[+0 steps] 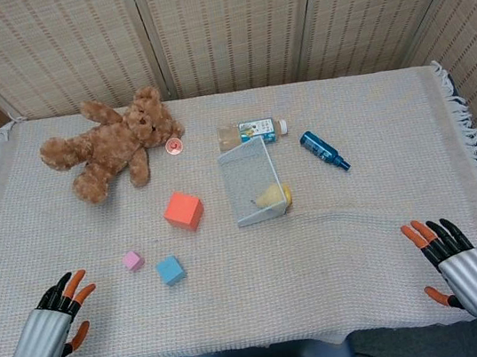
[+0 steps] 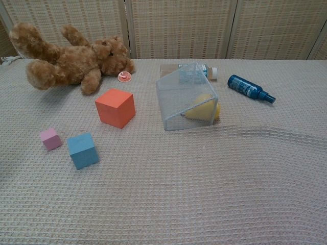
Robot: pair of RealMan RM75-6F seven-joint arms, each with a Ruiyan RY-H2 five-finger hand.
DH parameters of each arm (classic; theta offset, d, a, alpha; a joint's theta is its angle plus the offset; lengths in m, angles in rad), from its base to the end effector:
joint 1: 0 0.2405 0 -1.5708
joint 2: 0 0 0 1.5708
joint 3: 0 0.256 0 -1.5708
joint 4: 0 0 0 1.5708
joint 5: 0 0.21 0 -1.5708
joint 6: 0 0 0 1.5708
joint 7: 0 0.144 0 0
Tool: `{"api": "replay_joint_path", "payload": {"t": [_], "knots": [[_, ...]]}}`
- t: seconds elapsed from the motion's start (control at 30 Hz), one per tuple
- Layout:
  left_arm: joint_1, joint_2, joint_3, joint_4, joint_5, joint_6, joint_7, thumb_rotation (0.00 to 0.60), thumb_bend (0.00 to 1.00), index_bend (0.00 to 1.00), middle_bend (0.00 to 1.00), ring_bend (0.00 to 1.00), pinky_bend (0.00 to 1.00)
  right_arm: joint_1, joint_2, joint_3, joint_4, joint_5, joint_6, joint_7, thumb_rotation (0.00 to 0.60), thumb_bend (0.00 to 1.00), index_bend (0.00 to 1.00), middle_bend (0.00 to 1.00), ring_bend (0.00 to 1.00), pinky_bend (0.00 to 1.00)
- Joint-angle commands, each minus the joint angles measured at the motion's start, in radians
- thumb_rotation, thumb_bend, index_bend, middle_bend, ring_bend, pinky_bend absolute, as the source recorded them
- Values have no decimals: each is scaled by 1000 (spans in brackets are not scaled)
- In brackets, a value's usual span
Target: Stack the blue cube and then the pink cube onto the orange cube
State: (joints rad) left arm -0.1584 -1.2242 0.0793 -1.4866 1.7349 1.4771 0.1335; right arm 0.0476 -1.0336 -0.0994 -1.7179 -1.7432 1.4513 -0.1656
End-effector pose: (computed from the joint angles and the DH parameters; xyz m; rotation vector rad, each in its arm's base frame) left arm -0.2930 0.1716 0.1048 -1.7518 -0.7115 -0.8839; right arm -0.2843 -0.1319 0.1410 1.7128 -0.8380 0.7873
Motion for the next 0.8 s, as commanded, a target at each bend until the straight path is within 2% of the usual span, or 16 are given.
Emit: {"api": "replay_joint_path", "payload": {"t": [0.03, 0.17, 0.23, 0.27, 0.33, 0.4, 0.47, 0.5, 0.57, 0.67, 0.8], "knots": [[-1, -7, 0, -2, 0, -3, 2, 600, 395, 174, 0, 0, 198, -2, 3, -2, -3, -4, 4, 3, 600, 85, 0, 0, 0, 0], [-10, -28, 4, -2, 14, -16, 8, 600, 394, 175, 0, 0, 247, -9, 14, -2, 0, -1, 20, 19, 600, 84, 0, 0, 0, 0], [-14, -47, 4, 4, 27, -10, 8, 600, 394, 179, 16, 13, 297, -11, 17, 1, 1, 3, 25, 27, 600, 85, 0, 0, 0, 0], [-17, -57, 2, 8, 32, -9, 8, 600, 393, 188, 56, 51, 349, -12, 18, 2, 0, 4, 27, 30, 600, 85, 0, 0, 0, 0], [-28, -77, -5, 11, 34, -19, 12, 600, 390, 207, 140, 141, 450, -11, 18, 4, -1, 5, 28, 32, 600, 85, 0, 0, 0, 0], [-41, -92, -14, 5, 27, -38, 15, 600, 379, 230, 311, 322, 625, -9, 17, 5, -3, 6, 24, 30, 600, 85, 0, 0, 0, 0], [-59, -98, -20, -22, -5, -90, 10, 600, 359, 242, 579, 593, 854, -6, 13, 7, -4, 9, 16, 23, 600, 85, 0, 0, 0, 0], [-69, -99, -23, -40, -25, -119, 3, 600, 350, 242, 666, 680, 923, -4, 10, 7, -5, 10, 10, 19, 600, 85, 0, 0, 0, 0], [-95, -102, -35, -79, -72, -186, -5, 600, 335, 239, 802, 818, 996, 1, 6, 7, -7, 14, -5, 9, 600, 85, 0, 0, 0, 0], [-132, -117, -50, -108, -106, -256, 9, 600, 325, 224, 915, 934, 1000, 8, 1, 8, -8, 25, -25, -1, 600, 85, 0, 0, 0, 0], [-170, -163, -72, -66, -97, -277, 60, 600, 324, 212, 987, 999, 1000, 14, 0, 10, -13, 38, -42, -9, 600, 85, 0, 0, 0, 0]]}}
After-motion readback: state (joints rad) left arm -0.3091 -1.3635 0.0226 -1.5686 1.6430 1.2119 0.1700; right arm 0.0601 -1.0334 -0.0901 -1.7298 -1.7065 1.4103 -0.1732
